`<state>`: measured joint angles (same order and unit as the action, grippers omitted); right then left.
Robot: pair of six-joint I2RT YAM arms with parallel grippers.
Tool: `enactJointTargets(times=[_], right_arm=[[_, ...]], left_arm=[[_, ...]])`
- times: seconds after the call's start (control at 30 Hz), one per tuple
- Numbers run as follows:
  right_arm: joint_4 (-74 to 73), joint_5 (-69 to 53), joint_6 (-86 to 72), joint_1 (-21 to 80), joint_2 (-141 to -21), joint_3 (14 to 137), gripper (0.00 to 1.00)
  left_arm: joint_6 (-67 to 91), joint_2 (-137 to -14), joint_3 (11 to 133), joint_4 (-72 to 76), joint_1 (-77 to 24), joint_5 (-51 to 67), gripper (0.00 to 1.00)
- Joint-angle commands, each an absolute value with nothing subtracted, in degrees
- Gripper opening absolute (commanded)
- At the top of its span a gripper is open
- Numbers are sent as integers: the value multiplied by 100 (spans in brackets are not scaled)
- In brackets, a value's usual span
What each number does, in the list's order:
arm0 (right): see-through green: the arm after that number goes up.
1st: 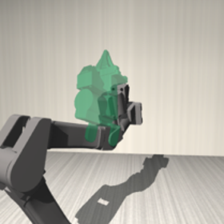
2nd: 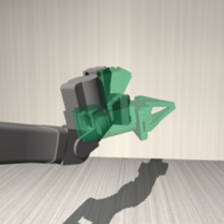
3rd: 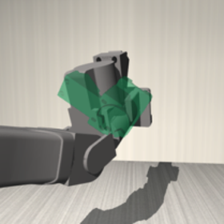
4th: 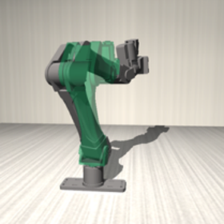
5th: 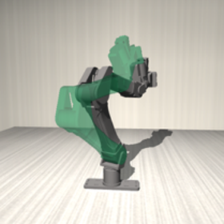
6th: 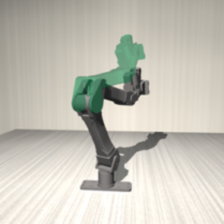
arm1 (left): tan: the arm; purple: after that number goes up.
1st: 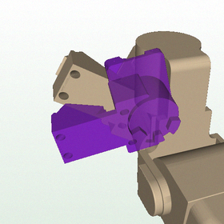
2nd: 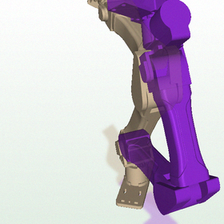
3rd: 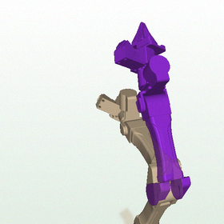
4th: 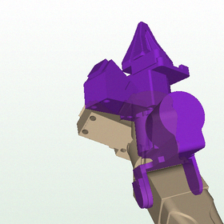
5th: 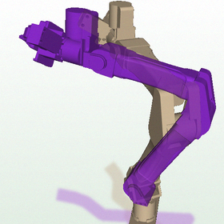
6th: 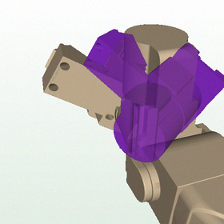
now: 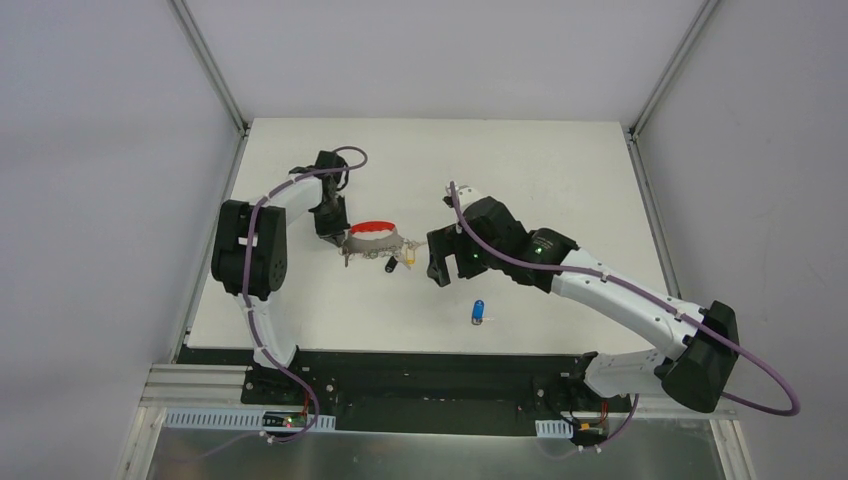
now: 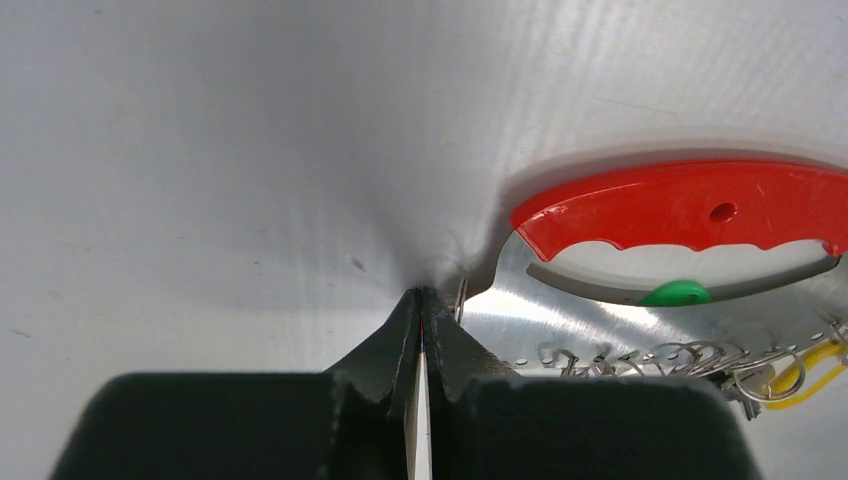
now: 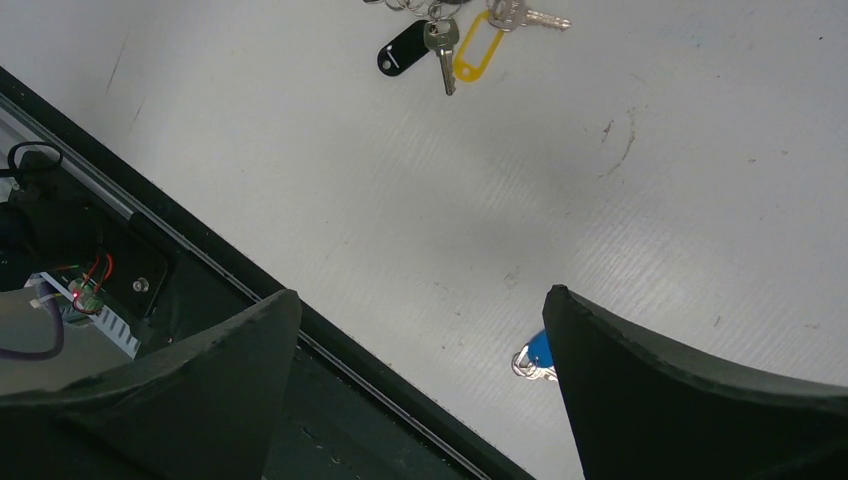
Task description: Put the keys on the keyring
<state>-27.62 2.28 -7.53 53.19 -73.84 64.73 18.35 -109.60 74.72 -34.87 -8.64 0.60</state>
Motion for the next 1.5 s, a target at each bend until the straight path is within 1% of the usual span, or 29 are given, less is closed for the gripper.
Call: enactJointTargets(times=[0.0,0.23,0.53,0.73,0.87,0.97,1.13,1.23,1.33,1.47], right_arm=[[-2622,275,-884,5370,-7099,6398,95],[-2691,399,-920,5378,-6922,6282,96],[-3048,560,-910,5377,-6702,6258,96],[-3234,735,-925,5378,-6469,6143,96],[-3369,837,-989,5373,-6329,6056,96],[-3518,925,-991,5378,-6222,6014,96],[-3651,1031,-976,5379,-6049,5958,96],[-3656,1062,-971,5379,-5982,5909,97],[-3674,1059,-943,5372,-5969,5883,97],[-3647,1049,-935,5379,-5984,5804,98]], left_arm=[[2122,-11075,7260,-3490,-1211,248,0],[2393,-11020,7314,-3401,-1602,572,0],[2781,-11333,7719,-3121,-2155,1058,0],[2923,-11690,8245,-3034,-2628,1256,0],[2969,-11883,8674,-3033,-2733,1360,0],[2890,-11771,8791,-3041,-2733,1186,0],[2754,-11144,8607,-3265,-2729,855,0],[2864,-10618,8301,-3319,-2747,985,4],[2961,-10285,8048,-3313,-2834,1282,15],[3008,-10141,7926,-3318,-3067,1781,32]])
